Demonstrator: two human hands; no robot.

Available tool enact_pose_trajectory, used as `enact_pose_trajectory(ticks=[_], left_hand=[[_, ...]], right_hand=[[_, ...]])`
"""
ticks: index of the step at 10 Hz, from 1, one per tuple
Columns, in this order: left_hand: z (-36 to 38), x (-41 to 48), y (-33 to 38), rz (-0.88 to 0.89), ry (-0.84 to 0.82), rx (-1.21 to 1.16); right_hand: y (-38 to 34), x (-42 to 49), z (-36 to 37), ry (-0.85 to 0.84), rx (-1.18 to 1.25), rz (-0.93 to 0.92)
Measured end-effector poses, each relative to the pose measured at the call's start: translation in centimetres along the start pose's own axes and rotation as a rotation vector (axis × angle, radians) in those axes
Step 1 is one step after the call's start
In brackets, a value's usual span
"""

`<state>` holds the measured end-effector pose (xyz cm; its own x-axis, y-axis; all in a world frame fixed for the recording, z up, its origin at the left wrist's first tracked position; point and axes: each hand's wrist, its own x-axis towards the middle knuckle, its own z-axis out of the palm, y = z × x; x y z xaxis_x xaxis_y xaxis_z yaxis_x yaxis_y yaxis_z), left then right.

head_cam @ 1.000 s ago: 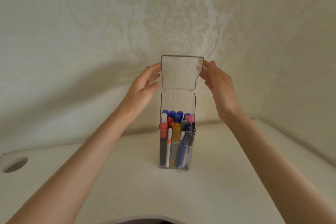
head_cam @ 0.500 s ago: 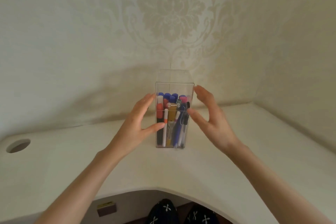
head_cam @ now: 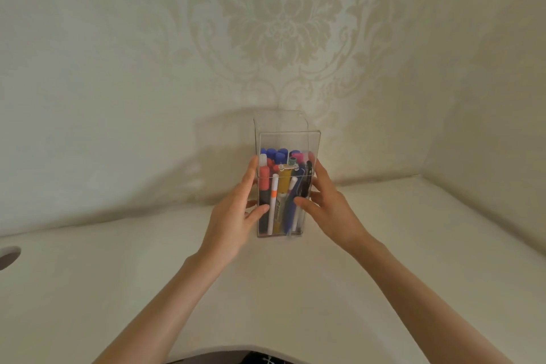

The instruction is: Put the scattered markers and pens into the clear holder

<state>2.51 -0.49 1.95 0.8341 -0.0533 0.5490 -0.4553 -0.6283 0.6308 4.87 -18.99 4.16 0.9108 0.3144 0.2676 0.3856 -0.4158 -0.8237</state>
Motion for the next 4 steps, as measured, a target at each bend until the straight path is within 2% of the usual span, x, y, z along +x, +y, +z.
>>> enact_pose_trajectory(ticks=[2, 3, 4], left_hand=[[0.8, 1.1, -0.4, -0.052, 0.048, 0.119], [0.7, 1.1, -0.1, -0.088, 0.017, 0.132], [0.0, 0.9, 0.4, -0.085, 0.028, 0.098]], right_hand=[[0.8, 2.2, -0.2, -0.081, 0.023, -0.027], [0.6, 2.4, -0.3, -0.106, 0.036, -0.031], [0.4, 2.2, -0.3, -0.047, 0.064, 0.014]])
